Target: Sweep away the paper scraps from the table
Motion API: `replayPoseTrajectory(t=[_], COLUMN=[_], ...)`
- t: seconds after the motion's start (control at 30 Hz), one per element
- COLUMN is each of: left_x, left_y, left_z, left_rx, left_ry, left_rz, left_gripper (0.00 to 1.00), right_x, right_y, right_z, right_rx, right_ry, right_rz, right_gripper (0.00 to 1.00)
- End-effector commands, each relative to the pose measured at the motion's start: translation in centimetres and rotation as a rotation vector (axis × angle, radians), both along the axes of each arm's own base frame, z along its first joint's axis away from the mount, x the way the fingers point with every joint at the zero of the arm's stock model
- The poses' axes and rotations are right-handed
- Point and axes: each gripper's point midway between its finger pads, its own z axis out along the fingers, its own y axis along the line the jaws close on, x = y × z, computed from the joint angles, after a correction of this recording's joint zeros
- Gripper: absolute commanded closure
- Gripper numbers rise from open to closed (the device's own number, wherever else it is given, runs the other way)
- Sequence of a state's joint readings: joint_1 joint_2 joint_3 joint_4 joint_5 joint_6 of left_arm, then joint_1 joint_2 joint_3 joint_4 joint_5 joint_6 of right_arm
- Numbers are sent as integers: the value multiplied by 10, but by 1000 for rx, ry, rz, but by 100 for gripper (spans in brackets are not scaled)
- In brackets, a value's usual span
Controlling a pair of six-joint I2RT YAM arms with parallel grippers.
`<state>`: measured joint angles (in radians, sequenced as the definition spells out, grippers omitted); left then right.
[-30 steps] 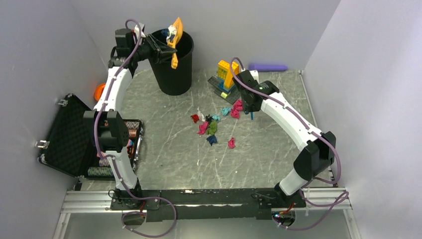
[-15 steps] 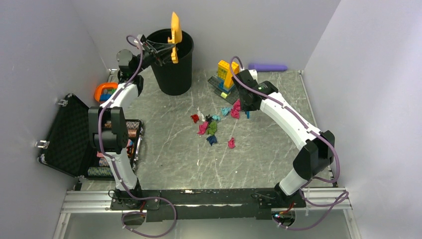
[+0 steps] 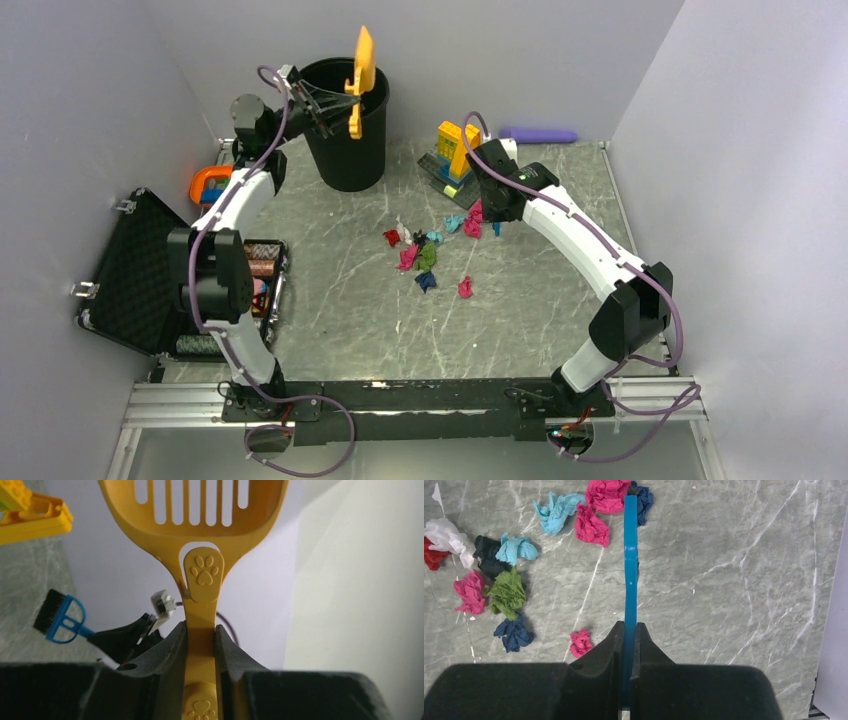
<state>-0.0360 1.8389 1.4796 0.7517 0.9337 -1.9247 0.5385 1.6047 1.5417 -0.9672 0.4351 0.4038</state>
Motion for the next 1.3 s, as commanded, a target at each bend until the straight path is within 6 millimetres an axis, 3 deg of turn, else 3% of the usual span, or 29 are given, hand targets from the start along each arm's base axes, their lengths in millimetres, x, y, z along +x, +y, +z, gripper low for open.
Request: replayPoseTrajectory(t=[0.0,0.13,0.23,0.33,0.53,0.63,0.77,0.87,1.03,1.27], left_x=[-54,-73,-90,-118,-155,-170,-185,-194,-209,-212], left_y=[-26,-30,-26,-16,30,48,66,82,116,111], left_z=[13,-26,-61,-95,-160,-171,-177,-185,-197,-208], left_rx=[237,592,915,1111,1382,1464,1532,1581,1696,1690], left_ry=[-165,-134,-103,-38,77,110,104,96,175,111], left_rz=[-75,4,30,-17,18,30,70,134,236,176], left_gripper=[100,100,100,100,100,100,100,100,100,100], right_x=[8,7,8,12,19,22,41,53,70,108], right_y=[10,32,34,32,-11,-14,-5,-17,-31,7], right_z=[28,40,41,38,18,10,20,25,15,21], right_rx=[83,167,193,197,1,4,110,85,27,556], right_ry=[-92,-111,-126,-118,-66,-7,-70,-113,-107,-183], right_rz=[16,147,130,74,-237,-307,-277,-305,-342,-316], right_gripper=[100,100,100,100,100,100,100,100,100,100])
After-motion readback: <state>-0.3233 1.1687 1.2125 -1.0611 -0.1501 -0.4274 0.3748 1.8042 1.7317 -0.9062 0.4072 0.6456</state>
